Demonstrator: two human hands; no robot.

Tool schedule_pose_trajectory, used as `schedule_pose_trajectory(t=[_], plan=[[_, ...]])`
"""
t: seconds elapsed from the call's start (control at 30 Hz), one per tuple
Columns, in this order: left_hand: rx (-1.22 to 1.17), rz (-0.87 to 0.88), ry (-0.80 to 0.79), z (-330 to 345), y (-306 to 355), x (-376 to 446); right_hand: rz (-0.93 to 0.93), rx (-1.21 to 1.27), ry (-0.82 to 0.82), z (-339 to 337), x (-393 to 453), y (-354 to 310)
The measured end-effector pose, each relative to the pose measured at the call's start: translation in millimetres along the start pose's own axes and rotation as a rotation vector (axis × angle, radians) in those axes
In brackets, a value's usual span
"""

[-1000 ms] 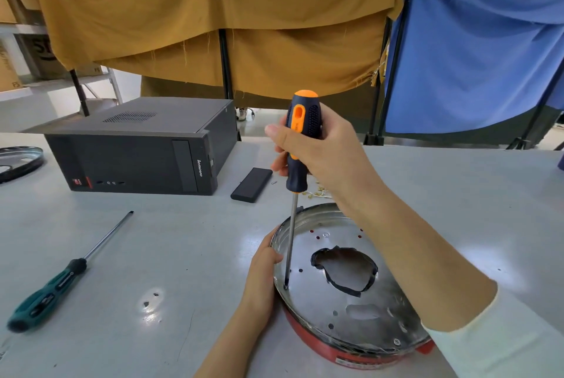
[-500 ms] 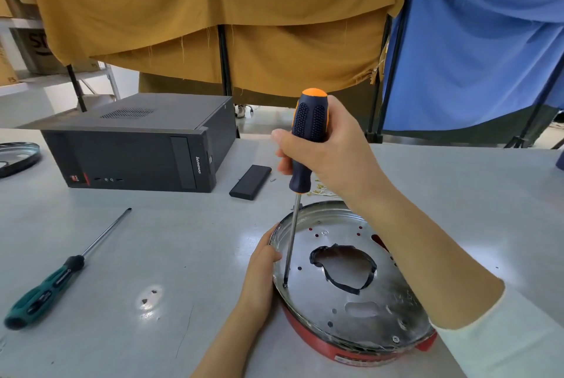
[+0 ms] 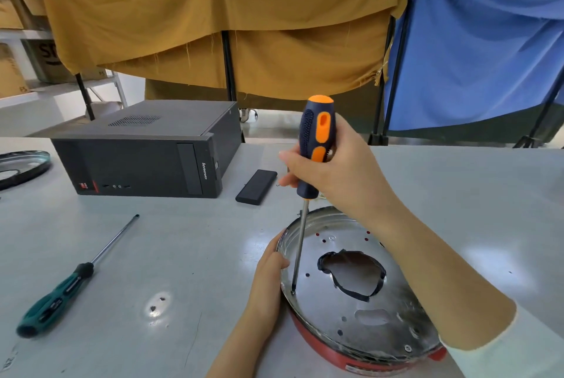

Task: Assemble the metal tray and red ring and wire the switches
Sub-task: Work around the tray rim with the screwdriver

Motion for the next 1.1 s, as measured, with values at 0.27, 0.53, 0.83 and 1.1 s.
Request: schedule_pose_trajectory(t=[0.27,0.53,0.83,1.1], plan=[[-0.006,0.037,0.013,-1.8,-0.2,0.5,0.048,0.463,-0.657,34.0,-19.6,-9.6],[0.011,0.031,-0.009,-0.2,1.4,-0.5,0.066,-0.061,-0.04,6.2,0.0,8.9],[0.01,0.035,-0.008,0.6,2.6,-1.7,0.148,0.411,-0.434,41.0,-3.8,0.1],[0.027,0.051,-0.035,4.2,6.8,-6.7,0.134,0.132,-0.104,18.3,3.1,9.4]])
Point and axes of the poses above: each hand's wrist, its own x-axis towards the middle knuckle, its own z-axis out of the palm, y = z × x, the point moved 10 cm from there along x, towards the middle knuckle, and after that the axes turned 9 degrees about -x, right-handed, at the moved point
